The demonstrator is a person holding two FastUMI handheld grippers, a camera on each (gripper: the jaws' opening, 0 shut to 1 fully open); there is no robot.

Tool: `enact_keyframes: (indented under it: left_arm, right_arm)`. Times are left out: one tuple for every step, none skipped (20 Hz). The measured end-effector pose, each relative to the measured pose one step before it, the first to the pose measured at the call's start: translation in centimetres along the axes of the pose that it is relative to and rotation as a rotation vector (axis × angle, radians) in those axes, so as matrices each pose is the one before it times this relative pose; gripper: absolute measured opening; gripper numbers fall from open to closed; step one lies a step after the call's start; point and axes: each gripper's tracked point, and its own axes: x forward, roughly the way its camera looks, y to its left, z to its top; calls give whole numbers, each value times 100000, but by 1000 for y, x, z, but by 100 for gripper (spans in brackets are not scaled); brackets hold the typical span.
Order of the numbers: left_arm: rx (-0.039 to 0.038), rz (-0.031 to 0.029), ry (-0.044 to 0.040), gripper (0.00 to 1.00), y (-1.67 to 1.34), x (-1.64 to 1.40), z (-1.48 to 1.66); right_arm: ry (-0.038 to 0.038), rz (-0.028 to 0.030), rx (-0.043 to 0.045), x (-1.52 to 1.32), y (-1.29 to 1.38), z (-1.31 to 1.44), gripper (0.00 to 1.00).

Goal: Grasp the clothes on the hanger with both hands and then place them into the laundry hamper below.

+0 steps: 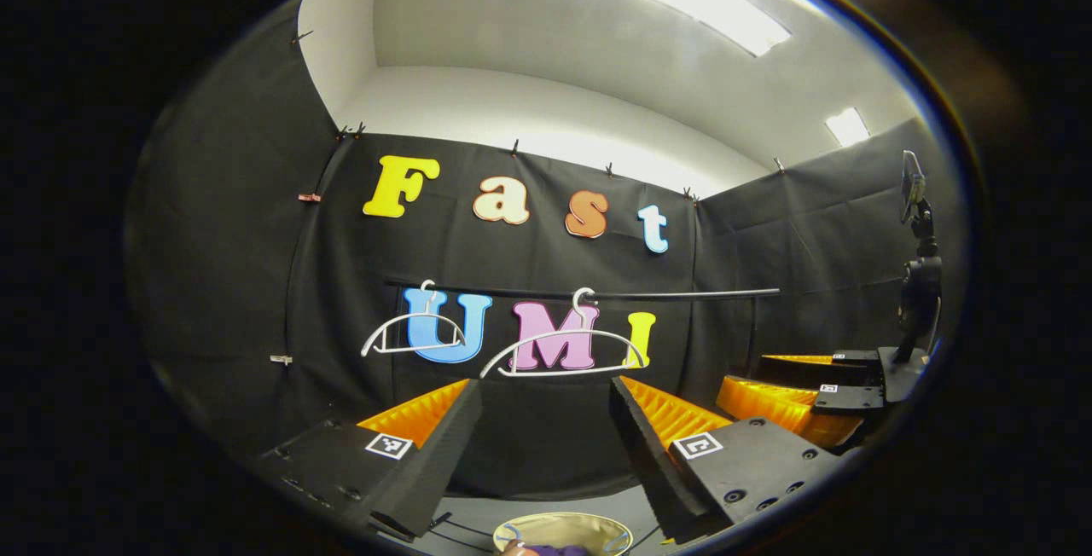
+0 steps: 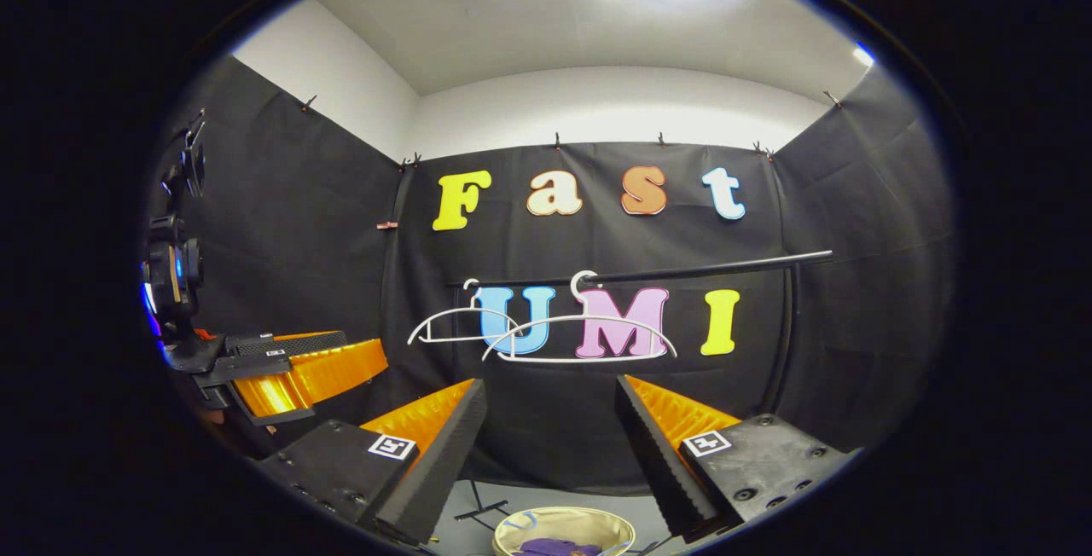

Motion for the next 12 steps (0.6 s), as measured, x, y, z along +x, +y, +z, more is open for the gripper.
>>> enact_keyframes:
  left_arm:
    - [-131,181,183,95,-324,-96,34]
    - [-30,347,6,95,-159,98,-92]
    - [26,204,321,95,-155,-7,2]
    - [42,114,433,95,-182,-61,-224]
    - [57,95,337,95,-58,-24,13]
    - [9,71,299,95,-50,42,-1]
    - [-59,-173,317,95,-71,-39,63]
    - [36,-68,230,95,-45,-50,-21]
    - [67,-10,83,95,11,-52,41]
    - [-51,-126,159,95,-3,-36,-15]
    - [-129,-265,47,95,-99,50,38]
    - [-88,-278,185,95,-131,-1,-60]
  right_arm:
    - [-178,632,-86,11,-69,154,98]
    - [46,625,8,-30,-20,-1,98]
    - [185,834,109,-49,68,-112,98]
    - [256,400,246,-5,-15,-63,98]
    - [56,314,133,-35,-62,33,98]
    - [120,78,111,-31,-52,2,98]
    - [-47,-58,168,-20,-64,19,98]
    - [51,-160,255,-15,-34,10,98]
    - [275,-322,173,-87,-142,-64,98]
    - [577,-223,309,-79,-50,-153,98]
    - [441,101,534,-4,41,-114,98]
    - [280,-148,250,-34,-51,-60,95]
